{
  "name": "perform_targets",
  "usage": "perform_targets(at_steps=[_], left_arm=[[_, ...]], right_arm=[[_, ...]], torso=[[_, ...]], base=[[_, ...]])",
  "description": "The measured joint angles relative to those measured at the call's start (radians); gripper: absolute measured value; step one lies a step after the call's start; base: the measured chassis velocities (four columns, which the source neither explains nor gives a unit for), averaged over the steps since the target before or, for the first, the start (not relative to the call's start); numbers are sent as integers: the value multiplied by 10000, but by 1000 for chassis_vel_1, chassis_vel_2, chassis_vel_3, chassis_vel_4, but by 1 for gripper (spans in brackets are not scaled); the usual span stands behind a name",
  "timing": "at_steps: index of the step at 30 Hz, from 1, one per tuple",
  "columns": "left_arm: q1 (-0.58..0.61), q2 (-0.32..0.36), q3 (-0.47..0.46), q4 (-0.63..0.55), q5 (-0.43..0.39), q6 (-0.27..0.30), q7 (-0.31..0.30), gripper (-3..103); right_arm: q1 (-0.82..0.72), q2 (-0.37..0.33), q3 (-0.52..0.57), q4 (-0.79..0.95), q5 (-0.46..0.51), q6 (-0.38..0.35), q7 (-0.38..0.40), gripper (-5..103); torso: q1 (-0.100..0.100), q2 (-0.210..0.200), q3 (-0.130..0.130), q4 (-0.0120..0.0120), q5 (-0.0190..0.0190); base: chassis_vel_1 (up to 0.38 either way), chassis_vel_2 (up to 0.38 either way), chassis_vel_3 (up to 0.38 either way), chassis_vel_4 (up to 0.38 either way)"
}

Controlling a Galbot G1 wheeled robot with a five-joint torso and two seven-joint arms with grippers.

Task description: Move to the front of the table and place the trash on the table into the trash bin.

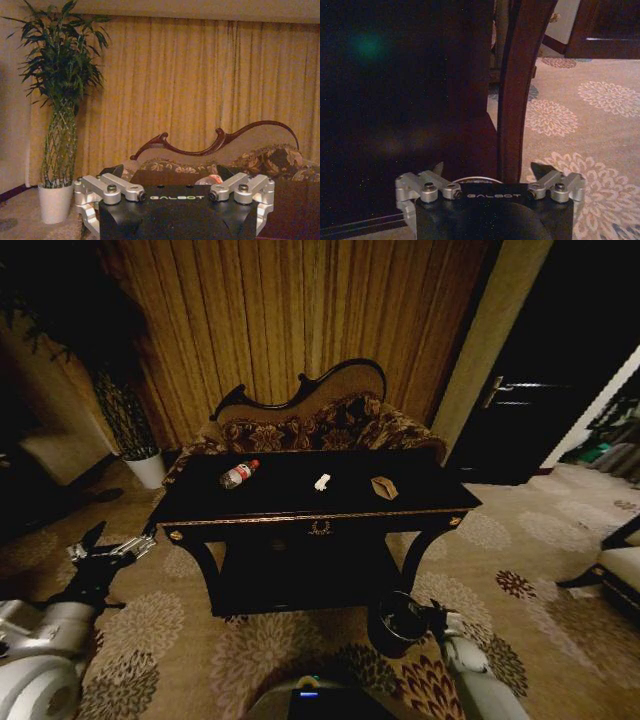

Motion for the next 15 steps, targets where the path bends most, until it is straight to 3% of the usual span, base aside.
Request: perform_targets(at_steps=[9, 13, 15], left_arm=[[12, -41, 12, 0, 0, 0, 3, 100], [41, -58, 13, 0, -2, 0, 3, 100], [53, -85, 60, 0, -3, 0, 2, 100]], right_arm=[[-142, -192, -49, 408, -78, -11, 92, 100], [-437, -488, 192, 1600, 538, -124, 256, 100], [-976, -802, 559, 3529, 1443, -356, 390, 100]], torso=[[0, 0, 0, 0, 3], [0, 0, 0, -1, 2], [1, 1, 0, 2, -3]], base=[[0, 0, 0, 0], [0, 0, 0, 0], [0, 0, 0, 0]])
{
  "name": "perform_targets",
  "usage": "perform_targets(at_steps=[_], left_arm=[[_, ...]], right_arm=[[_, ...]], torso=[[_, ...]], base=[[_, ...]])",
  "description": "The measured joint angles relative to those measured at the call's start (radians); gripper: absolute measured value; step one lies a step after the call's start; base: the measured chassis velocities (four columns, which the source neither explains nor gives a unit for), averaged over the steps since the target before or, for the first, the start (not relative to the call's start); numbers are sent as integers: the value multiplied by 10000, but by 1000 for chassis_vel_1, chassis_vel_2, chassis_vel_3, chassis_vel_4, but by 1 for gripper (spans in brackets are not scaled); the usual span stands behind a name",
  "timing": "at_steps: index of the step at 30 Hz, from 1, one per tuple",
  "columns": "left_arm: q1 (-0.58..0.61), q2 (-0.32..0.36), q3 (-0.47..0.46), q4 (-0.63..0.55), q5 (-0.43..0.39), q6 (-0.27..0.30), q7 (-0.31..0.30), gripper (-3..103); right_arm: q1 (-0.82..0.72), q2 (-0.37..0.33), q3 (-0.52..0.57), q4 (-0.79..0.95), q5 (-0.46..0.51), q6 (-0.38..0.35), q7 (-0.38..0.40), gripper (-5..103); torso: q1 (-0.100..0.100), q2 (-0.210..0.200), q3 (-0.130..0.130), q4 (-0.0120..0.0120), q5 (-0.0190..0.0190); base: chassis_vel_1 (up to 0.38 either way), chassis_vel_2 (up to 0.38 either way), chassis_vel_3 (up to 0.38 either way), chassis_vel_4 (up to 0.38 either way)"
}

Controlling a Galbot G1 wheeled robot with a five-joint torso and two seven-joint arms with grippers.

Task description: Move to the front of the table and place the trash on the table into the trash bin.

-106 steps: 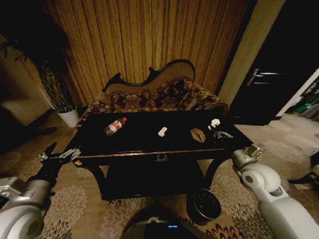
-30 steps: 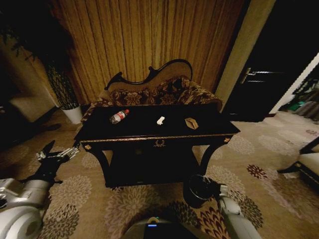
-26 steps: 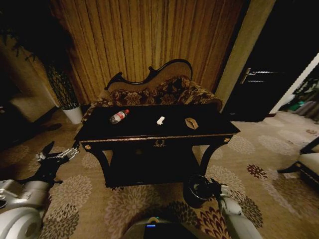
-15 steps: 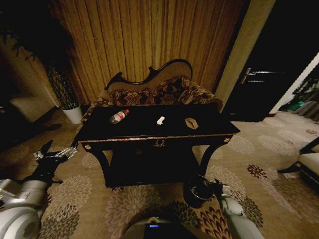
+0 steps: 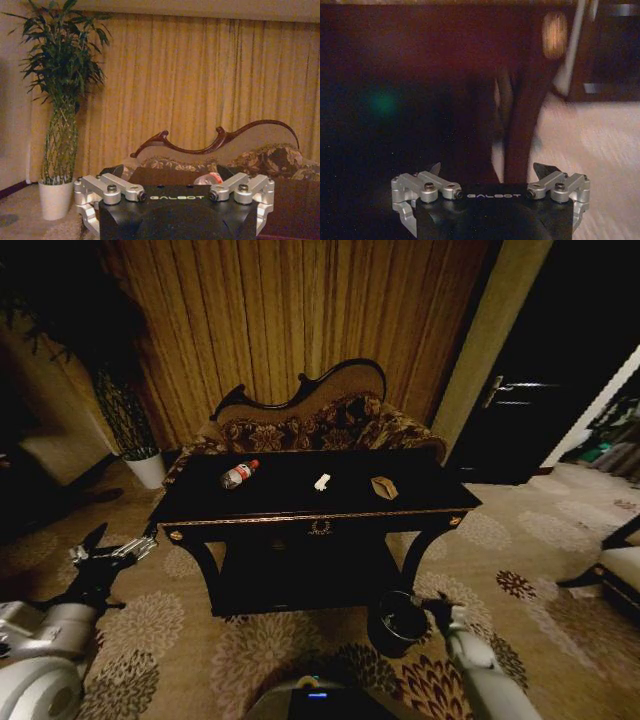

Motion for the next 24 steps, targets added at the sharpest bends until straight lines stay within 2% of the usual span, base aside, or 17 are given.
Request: perform_targets(at_steps=[4, 5, 6, 9, 16, 18, 24], left_arm=[[-30, -10, 117, 0, 16, 0, -8, 100], [-50, -15, 167, 0, 31, 3, -10, 100], [-50, -15, 167, 0, 31, 3, -10, 100], [-58, -47, 174, 0, 44, 29, -13, 100], [-71, -104, 97, 0, 31, 47, -17, 100], [-37, -117, 34, 0, 21, 48, -17, 100], [-38, -156, 83, 0, 34, 48, -14, 100]], right_arm=[[-571, -193, 252, 1601, 484, -51, 165, 100], [-815, -247, 338, 2467, 671, -91, 294, 100], [-815, -247, 338, 2467, 671, -91, 294, 100], [-1164, -216, 370, 4636, 1071, -296, 784, 100], [-1245, -99, 37, 6452, 1196, -946, 1013, 100], [-1162, -188, -90, 7174, 1584, -1400, 1083, 100], [-1019, -339, -70, 7884, 1971, -1771, 905, 100]], torso=[[-1, 0, 0, -6, 2], [0, 0, 0, -6, 2], [0, 0, 0, -6, 2], [-1, 0, 0, -1, 3], [-1, 0, 0, -2, 1], [-1, 1, 0, -1, 4], [-1, 1, 0, -2, 3]], base=[[0, 0, 0, 0], [0, 0, 0, 0], [0, 0, 0, 0], [0, 0, 0, 0], [0, 0, 0, 0], [0, 0, 0, 0], [0, 0, 0, 0]])
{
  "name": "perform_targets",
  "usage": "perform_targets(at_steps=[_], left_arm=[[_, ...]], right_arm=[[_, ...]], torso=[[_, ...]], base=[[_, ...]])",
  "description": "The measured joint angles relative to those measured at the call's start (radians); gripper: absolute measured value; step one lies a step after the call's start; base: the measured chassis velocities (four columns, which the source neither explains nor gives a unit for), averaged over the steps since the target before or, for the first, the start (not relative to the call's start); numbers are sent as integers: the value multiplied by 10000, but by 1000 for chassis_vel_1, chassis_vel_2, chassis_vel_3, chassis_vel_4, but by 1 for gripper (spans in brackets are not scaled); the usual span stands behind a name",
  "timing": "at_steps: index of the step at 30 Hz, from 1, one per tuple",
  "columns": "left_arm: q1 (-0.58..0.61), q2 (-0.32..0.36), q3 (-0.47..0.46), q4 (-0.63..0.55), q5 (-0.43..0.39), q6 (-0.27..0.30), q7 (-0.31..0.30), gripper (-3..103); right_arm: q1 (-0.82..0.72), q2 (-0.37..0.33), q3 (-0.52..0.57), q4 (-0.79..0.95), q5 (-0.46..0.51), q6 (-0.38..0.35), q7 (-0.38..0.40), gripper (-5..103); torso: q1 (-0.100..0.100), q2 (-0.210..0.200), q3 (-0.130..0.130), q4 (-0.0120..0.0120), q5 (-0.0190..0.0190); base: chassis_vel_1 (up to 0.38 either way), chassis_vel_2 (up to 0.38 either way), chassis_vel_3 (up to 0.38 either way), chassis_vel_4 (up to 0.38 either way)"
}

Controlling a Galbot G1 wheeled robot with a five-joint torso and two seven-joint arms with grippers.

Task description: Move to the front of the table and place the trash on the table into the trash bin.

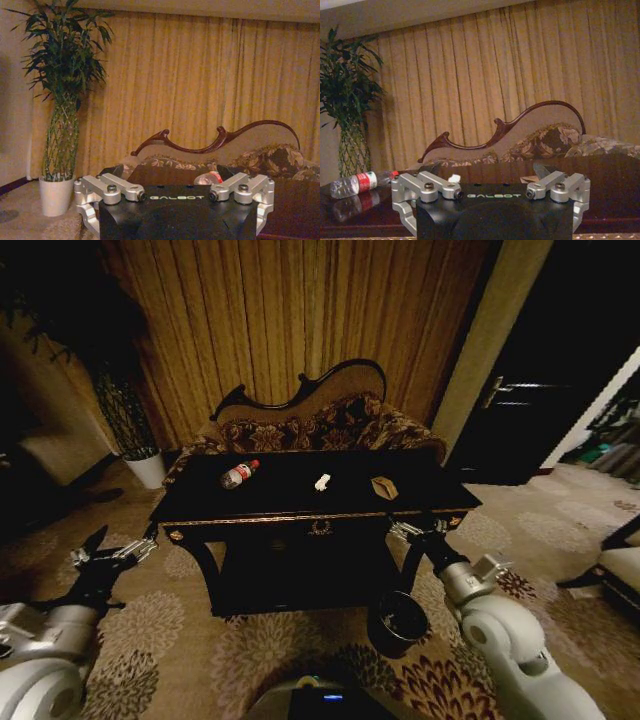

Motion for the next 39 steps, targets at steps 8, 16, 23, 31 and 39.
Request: perform_targets(at_steps=[8, 16, 23, 31, 39], left_arm=[[-6, 23, -20, 0, 10, 4, 6, 100], [-26, 27, -12, 0, 25, 8, 28, 100], [28, -26, -300, 0, -37, 17, 282, 100], [75, 54, -694, 0, -298, 43, 329, 100], [-75, 215, -877, 0, -486, 271, 90, 100]], right_arm=[[182, 37, -45, -425, -426, 48, -8, 100], [306, 15, -38, -922, -760, 160, 10, 100], [331, 6, -35, -986, -704, 162, 23, 100], [337, 6, -106, -984, -705, 131, 37, 100], [541, -127, -156, -1331, -654, 29, 155, 100]], torso=[[0, 0, -1, 0, 1], [0, 0, 0, 0, 1], [1, -1, 1, 1, 1], [2, -2, 1, 0, 0], [4, -3, 1, 1, 1]], base=[[0, 0, 0, 0], [-55, 55, 64, -60], [-110, 94, 102, -100], [-97, 105, 108, -103], [-31, 39, 26, -38]])
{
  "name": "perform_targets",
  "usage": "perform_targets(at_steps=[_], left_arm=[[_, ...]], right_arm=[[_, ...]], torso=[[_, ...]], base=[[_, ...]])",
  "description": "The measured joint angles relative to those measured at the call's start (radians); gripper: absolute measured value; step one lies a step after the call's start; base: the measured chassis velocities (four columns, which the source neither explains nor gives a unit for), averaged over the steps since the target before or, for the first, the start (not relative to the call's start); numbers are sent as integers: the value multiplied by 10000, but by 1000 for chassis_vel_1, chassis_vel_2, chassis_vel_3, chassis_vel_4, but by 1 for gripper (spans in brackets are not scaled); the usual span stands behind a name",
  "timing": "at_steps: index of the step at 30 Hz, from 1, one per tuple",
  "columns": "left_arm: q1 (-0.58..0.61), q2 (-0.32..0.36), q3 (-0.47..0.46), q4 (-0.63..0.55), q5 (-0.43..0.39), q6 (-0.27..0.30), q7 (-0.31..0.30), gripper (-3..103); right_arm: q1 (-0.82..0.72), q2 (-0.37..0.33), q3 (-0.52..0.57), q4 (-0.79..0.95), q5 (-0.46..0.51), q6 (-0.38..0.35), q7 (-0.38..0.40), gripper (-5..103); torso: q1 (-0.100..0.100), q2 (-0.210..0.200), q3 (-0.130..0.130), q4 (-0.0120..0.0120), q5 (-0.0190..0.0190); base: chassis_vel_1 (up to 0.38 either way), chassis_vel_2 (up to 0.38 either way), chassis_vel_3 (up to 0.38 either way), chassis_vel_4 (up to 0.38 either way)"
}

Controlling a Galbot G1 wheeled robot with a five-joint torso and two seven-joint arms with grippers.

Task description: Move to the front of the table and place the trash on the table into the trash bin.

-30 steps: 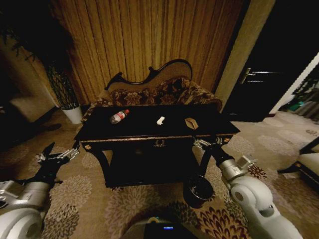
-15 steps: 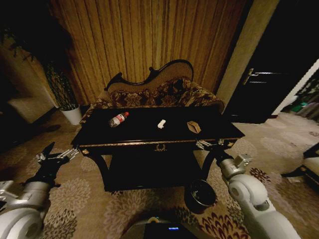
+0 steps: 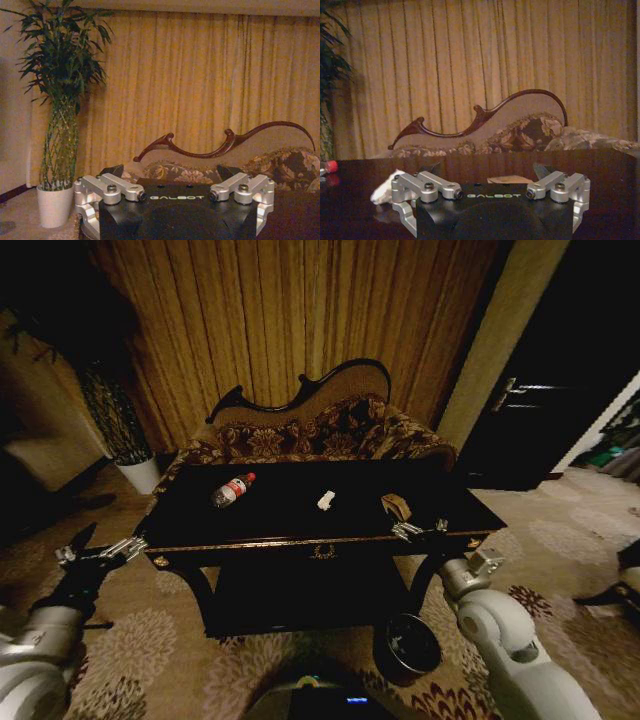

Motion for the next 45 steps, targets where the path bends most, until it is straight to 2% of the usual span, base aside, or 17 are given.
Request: perform_targets(at_steps=[16, 45], left_arm=[[-50, 137, 76, 3, 23, 138, -160, 100], [28, 35, 280, 0, 73, 294, -128, 100]], right_arm=[[1223, -419, -563, -1221, -18, -679, 429, 100], [2753, -711, -1583, -3267, -174, -751, 648, 100]], torso=[[-5, 2, -1, 0, 0], [-4, 2, -1, -1, 0]], base=[[0, 0, 0, 0], [0, 0, 0, 0]])
